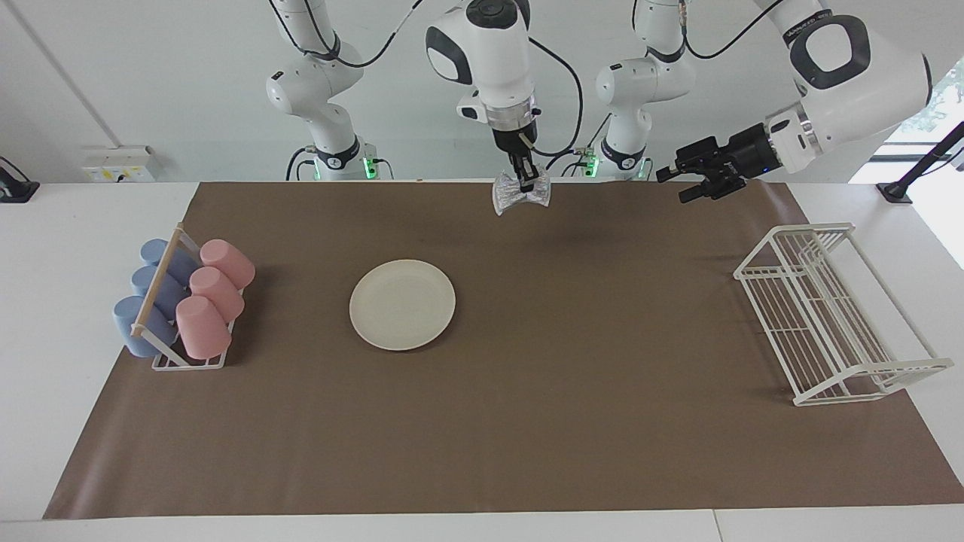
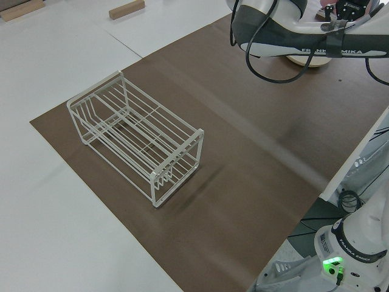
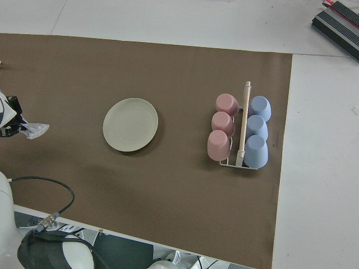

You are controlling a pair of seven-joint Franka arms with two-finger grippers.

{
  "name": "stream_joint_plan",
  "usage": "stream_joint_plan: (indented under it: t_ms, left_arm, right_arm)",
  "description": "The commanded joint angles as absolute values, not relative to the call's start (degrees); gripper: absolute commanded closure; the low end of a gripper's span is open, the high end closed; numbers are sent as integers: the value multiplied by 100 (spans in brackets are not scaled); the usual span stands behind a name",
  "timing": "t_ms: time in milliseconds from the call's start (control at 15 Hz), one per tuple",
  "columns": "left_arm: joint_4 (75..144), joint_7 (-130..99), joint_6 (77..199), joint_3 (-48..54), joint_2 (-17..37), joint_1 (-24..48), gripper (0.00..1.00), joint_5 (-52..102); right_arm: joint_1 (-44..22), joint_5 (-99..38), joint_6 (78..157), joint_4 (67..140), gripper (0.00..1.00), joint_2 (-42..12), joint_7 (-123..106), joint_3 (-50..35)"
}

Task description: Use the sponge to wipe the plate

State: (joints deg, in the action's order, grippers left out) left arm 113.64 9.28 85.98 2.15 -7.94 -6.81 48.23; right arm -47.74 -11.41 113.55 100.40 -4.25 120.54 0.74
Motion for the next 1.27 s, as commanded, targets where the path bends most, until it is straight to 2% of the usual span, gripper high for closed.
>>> stream_joint_plan:
  t_ms: [0,267,468,669,869,1003,1070,1203]
  left_arm:
    - [12066,1334,8789,237,-1011,-572,1,5623]
    - [12664,2239,8789,237,-906,-404,1,6370]
    - [12788,2364,8807,237,-765,-18,1,6539]
    - [13138,2347,9025,246,-870,281,2,6697]
    - [13192,2076,9035,255,-932,378,3,6715]
    - [13192,1908,9035,264,-932,387,14,6724]
    - [13192,1803,8992,264,-932,395,27,6732]
    - [13192,1732,8939,264,-932,404,60,6785]
  right_arm:
    - [-4852,-1081,11390,9826,100,-510,12375,79]
    - [-4843,-1063,11399,9861,100,-510,12375,79]
    - [-4843,-1072,11408,9853,100,-510,12366,79]
    - [-4843,-1063,11408,9870,100,-510,12366,79]
    - [-4834,-1072,11417,9870,100,-510,12340,79]
    - [-4834,-1072,11417,9870,100,-510,12331,79]
    - [-4834,-1072,11417,9870,100,-518,12331,79]
    - [-4834,-1081,11417,9861,100,-519,12331,79]
